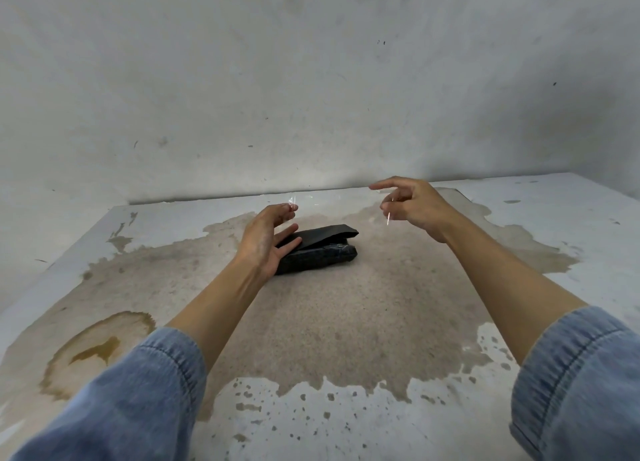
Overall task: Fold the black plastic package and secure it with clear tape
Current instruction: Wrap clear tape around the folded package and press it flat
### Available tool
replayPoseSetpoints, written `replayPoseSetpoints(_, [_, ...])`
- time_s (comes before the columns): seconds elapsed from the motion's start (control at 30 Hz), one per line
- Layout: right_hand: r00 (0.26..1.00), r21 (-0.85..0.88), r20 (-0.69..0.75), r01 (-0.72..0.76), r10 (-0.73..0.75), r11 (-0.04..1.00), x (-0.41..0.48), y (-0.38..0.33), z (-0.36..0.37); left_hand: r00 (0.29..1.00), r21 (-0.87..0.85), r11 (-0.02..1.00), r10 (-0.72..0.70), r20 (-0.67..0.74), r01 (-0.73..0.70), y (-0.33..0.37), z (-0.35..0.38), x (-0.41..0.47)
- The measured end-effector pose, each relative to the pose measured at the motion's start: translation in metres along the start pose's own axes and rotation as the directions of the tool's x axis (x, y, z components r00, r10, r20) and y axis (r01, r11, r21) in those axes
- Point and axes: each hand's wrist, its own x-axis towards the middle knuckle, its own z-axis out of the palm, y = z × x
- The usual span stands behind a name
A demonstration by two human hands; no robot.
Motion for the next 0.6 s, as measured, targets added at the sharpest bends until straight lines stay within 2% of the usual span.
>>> replayPoseSetpoints(0.13, [0.987, 0.108, -0.131, -0.077, 0.091, 0.991, 0.003, 0.005, 0.004, 0.999, 0.014, 0.999, 0.045, -0.005, -0.045, -0.006, 0.001, -0.001])
replayPoseSetpoints(0.27, [0.979, 0.158, -0.121, -0.144, 0.164, 0.977, 0.004, 0.014, 0.008, 0.998, 0.003, 0.998, 0.065, 0.0, -0.065, -0.011, -0.001, 0.0])
replayPoseSetpoints(0.33, [0.976, 0.256, -0.119, -0.146, 0.181, 0.956, 0.004, 0.016, 0.01, 0.997, 0.003, 0.997, 0.074, -0.005, -0.074, -0.013, -0.001, 0.001])
replayPoseSetpoints(0.5, [0.973, 0.605, -0.095, -0.113, 0.212, 0.788, 0.003, 0.002, 0.025, 0.996, -0.019, 0.996, 0.083, -0.018, -0.083, -0.015, -0.001, -0.001])
replayPoseSetpoints(0.6, [0.977, 0.652, -0.043, -0.132, 0.209, 0.746, 0.004, -0.006, 0.037, 0.997, -0.065, 0.995, 0.07, -0.028, -0.072, -0.015, -0.003, 0.0])
